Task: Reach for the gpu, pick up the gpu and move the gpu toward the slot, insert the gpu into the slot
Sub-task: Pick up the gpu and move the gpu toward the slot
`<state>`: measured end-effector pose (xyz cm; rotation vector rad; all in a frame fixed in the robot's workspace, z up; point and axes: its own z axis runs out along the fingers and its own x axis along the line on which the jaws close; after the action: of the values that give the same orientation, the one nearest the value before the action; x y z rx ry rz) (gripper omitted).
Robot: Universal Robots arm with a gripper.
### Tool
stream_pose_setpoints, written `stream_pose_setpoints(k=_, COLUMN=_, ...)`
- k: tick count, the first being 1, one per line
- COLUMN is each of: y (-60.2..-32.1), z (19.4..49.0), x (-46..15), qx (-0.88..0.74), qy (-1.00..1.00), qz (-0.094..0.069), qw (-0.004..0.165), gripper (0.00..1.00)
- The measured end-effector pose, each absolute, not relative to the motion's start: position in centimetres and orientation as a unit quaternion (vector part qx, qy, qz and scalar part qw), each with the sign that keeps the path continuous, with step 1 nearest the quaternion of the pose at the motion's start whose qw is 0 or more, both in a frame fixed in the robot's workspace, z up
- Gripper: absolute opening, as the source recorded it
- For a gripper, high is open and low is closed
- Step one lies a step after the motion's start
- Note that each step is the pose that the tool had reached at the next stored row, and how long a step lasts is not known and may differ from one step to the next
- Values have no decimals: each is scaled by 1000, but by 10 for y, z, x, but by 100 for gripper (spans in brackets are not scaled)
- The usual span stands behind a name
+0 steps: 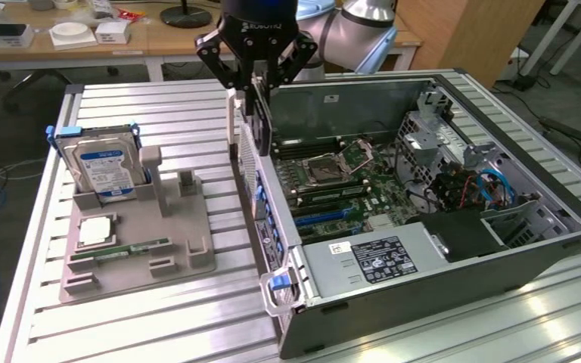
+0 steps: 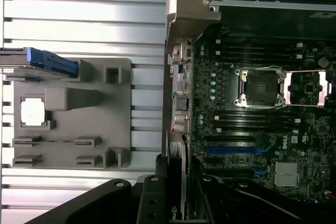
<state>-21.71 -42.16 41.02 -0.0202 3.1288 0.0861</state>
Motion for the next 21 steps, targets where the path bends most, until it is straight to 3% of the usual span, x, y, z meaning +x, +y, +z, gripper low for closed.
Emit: stream_pose_setpoints(k=21, y=-422, z=409, x=-185, qx=-13, qy=1000, qz=27, qw=6, gripper=26)
